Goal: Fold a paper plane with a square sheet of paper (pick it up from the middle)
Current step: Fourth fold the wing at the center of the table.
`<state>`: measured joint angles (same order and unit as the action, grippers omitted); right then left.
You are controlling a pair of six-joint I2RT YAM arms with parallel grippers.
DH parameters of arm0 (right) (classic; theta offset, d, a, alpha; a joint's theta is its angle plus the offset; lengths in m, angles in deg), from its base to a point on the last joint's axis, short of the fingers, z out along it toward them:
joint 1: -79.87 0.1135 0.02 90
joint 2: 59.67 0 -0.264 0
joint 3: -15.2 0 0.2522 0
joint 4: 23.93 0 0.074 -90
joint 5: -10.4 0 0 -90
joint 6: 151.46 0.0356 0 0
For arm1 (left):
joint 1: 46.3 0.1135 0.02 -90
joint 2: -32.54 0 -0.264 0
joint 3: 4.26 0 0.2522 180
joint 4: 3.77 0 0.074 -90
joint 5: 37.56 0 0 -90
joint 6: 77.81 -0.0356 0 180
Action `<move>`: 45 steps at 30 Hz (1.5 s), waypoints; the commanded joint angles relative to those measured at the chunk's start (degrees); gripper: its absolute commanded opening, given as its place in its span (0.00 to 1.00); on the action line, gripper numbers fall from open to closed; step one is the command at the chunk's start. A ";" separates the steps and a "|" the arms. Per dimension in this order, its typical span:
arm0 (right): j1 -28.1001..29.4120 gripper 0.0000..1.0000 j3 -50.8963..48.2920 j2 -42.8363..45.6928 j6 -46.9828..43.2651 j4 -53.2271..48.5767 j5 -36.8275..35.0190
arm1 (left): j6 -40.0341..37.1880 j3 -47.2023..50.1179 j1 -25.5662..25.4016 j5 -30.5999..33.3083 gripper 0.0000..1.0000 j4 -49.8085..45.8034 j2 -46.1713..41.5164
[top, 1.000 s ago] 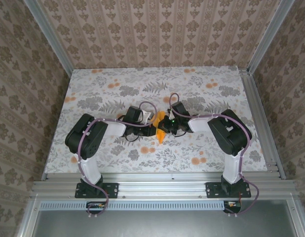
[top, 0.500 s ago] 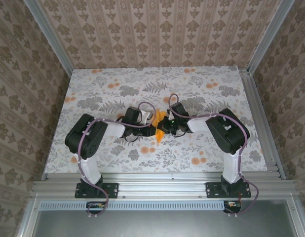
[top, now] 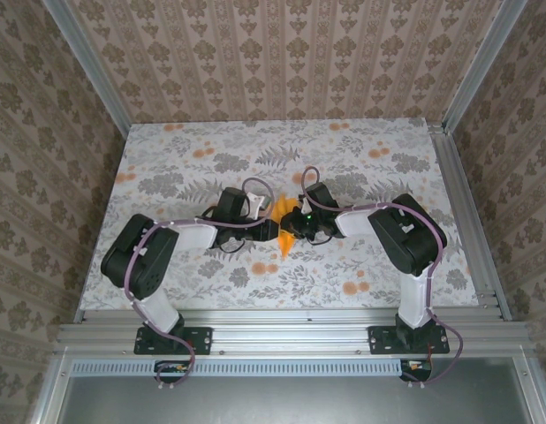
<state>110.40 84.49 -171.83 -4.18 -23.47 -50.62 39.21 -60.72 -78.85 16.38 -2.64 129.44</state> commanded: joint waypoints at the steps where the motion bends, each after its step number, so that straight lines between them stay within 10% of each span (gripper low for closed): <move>1: 0.06 0.21 -1.28 -2.61 0.00 -0.94 -0.55 | 0.94 0.94 -0.81 -0.05 0.26 0.14 -1.98; 33: 0.06 0.23 -2.18 -1.33 2.27 1.52 0.83 | 2.85 -0.14 -7.55 8.54 0.36 -0.73 2.37; 45: 0.06 0.23 -1.85 -0.78 1.51 0.61 0.65 | 0.82 -1.22 -7.69 13.56 0.14 -6.92 2.86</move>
<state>110.40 83.57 -172.05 -2.52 -20.09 -49.97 41.75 -60.57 -86.46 27.70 -6.42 131.54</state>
